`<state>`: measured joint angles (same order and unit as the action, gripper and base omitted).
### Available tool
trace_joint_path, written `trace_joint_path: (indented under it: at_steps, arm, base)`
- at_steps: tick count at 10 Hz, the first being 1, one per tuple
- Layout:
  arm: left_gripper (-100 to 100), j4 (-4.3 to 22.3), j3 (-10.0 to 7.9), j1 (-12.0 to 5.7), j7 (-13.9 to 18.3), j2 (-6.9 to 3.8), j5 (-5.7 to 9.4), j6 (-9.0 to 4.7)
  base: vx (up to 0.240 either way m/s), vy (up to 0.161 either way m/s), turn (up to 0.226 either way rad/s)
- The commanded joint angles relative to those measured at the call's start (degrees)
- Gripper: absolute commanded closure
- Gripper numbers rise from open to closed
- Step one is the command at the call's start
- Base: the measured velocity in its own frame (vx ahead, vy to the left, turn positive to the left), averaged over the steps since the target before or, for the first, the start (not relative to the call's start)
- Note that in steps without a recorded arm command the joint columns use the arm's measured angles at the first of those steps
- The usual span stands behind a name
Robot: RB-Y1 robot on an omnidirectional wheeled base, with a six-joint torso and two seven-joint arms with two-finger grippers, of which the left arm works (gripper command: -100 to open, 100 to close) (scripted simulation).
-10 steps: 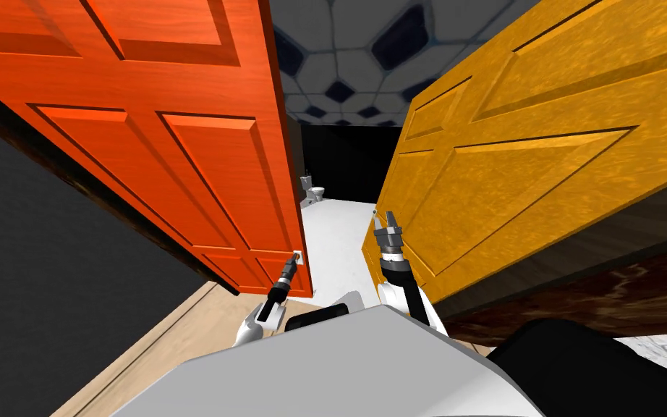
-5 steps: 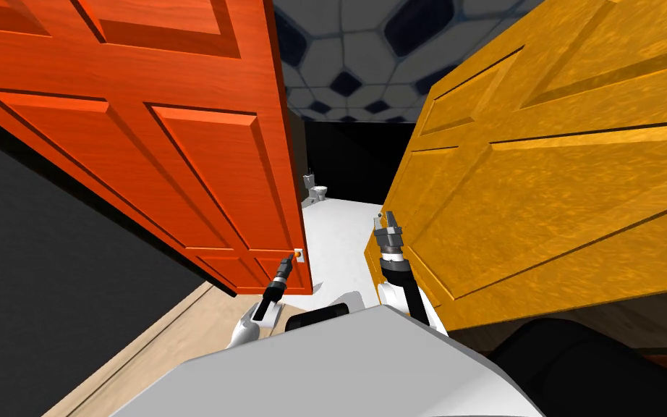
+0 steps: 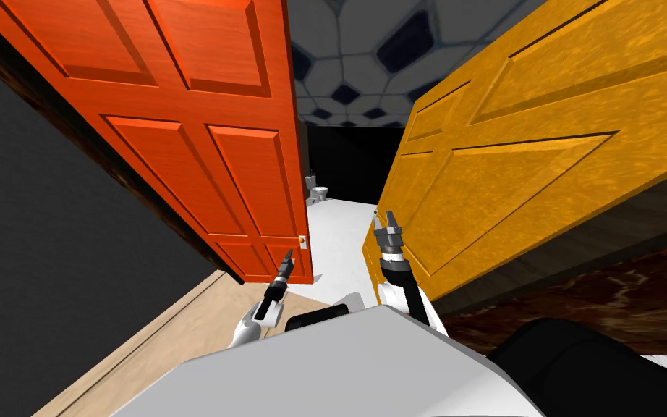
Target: Push the door open
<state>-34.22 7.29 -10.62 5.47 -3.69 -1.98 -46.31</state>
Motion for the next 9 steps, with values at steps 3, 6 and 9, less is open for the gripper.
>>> trace_joint_path:
  at_steps: [3, 6, 9]
  arm:
    - [-100, 0.0, -0.12, 0.15, -0.1, 0.12, 0.12, -0.27]
    - [-100, 0.1, -0.36, 0.33, -0.3, -0.07, 0.24, -0.81]
    - [-100, 0.3, -0.7, 0.58, -0.7, 0.19, 0.4, -1.57]
  base:
    - [-0.065, -0.022, 0.006]
    - [0.199, -0.053, -0.019]
    - [0.218, -0.046, -0.026]
